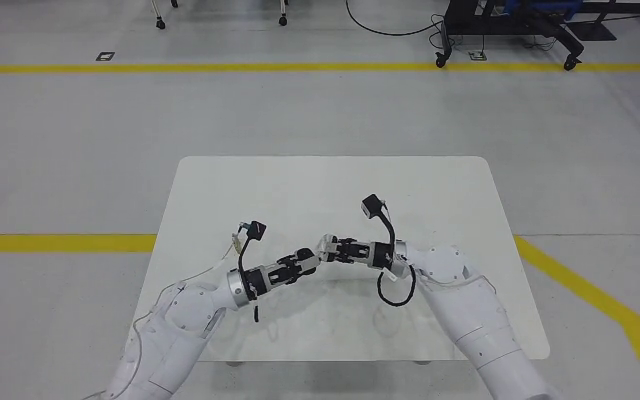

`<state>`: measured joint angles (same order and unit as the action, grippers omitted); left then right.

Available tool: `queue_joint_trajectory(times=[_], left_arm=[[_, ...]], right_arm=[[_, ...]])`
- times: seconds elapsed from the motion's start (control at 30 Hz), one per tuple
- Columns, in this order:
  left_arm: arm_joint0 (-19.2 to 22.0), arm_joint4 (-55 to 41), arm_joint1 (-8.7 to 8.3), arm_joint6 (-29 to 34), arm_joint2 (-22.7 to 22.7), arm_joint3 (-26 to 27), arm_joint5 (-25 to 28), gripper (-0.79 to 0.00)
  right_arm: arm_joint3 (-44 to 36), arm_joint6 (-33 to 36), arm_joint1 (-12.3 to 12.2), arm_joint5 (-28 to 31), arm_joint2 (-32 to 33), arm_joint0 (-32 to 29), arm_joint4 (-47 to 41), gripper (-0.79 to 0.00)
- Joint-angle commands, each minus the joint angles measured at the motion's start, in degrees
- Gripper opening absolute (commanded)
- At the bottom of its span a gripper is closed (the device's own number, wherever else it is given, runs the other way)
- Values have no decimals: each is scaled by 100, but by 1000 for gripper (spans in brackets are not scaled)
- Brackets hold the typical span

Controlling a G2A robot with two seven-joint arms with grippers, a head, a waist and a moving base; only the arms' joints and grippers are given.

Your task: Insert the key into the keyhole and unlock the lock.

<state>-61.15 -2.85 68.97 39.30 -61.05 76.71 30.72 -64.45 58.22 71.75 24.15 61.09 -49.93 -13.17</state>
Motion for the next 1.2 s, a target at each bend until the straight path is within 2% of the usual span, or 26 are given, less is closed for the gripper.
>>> queue_joint_trajectory(times=[0.0,0.1,0.13,0.2,0.53,0.7,0.77,0.83,0.9,1.07,1.17], left_arm=[[11,4,8,-37,20,-20,10,-529],[23,-10,17,-73,39,-48,14,-610],[28,-13,18,-74,43,-57,17,-686],[33,-23,22,-92,47,-73,17,-785],[14,-5,13,-88,5,-111,64,-785],[-74,103,-53,159,-148,7,231,-785],[-137,89,-93,361,-225,73,301,-785],[-177,1,-143,695,-326,146,339,-785],[-200,-103,-196,1172,-390,239,313,-785],[-250,-428,-302,2002,-544,460,162,-785],[-240,-556,-336,2271,-559,484,20,-785]], right_arm=[[-2,0,0,-10,-21,7,24,-785],[-9,0,0,-14,-42,12,34,-785],[-8,-2,0,-11,-45,12,32,-785],[-6,-8,-3,-5,-50,16,42,-785],[32,30,-21,1,-34,24,-20,-785],[124,685,-64,-114,23,81,-314,-785],[181,967,-92,-153,71,103,-420,-711],[242,1233,-120,-235,104,137,-472,-594],[297,1463,-142,-318,119,179,-508,-551],[382,1438,-140,-454,40,267,-421,-529],[387,1483,-122,-485,-69,314,-394,-570]])
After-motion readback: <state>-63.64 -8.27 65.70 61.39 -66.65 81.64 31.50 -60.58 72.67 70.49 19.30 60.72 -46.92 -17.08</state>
